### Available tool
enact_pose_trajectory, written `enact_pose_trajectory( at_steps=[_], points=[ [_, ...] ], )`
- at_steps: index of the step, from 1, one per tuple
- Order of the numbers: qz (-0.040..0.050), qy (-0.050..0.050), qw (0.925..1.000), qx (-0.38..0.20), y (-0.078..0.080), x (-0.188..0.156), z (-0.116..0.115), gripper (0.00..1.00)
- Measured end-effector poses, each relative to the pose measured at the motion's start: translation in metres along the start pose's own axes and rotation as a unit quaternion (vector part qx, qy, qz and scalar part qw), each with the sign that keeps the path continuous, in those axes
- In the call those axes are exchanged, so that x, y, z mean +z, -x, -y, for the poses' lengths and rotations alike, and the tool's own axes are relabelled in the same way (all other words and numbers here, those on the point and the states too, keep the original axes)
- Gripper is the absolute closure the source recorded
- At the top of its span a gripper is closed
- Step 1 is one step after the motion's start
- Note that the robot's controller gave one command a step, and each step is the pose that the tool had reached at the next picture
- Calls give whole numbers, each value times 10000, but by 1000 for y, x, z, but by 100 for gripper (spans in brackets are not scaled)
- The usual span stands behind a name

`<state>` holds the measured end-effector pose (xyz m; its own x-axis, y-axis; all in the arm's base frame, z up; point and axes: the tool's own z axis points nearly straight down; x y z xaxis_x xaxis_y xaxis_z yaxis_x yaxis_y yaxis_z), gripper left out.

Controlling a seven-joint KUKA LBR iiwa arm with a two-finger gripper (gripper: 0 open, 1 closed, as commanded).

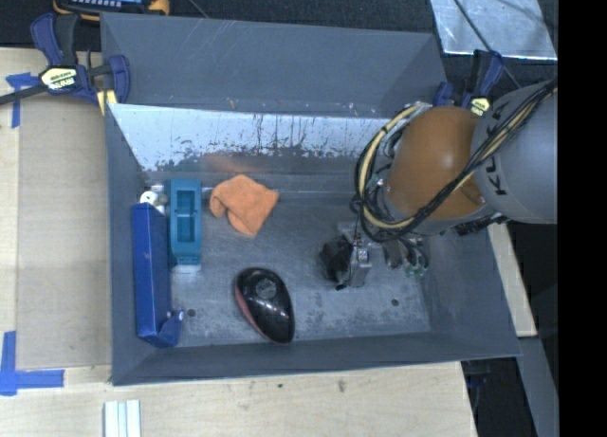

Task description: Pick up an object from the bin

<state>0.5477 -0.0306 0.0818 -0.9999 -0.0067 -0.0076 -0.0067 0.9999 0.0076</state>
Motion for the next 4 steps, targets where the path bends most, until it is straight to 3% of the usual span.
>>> enact_pose_trajectory(
  at_steps=[1,2,3,4],
  points=[
    [8,-2,10000,4,0,0,0,100],
    [-48,-28,10000,7,1,-30,6,100],
    [49,-46,9999,91,24,-51,28,100],
    [-83,-38,9999,119,1,-72,11,100]
  ],
)
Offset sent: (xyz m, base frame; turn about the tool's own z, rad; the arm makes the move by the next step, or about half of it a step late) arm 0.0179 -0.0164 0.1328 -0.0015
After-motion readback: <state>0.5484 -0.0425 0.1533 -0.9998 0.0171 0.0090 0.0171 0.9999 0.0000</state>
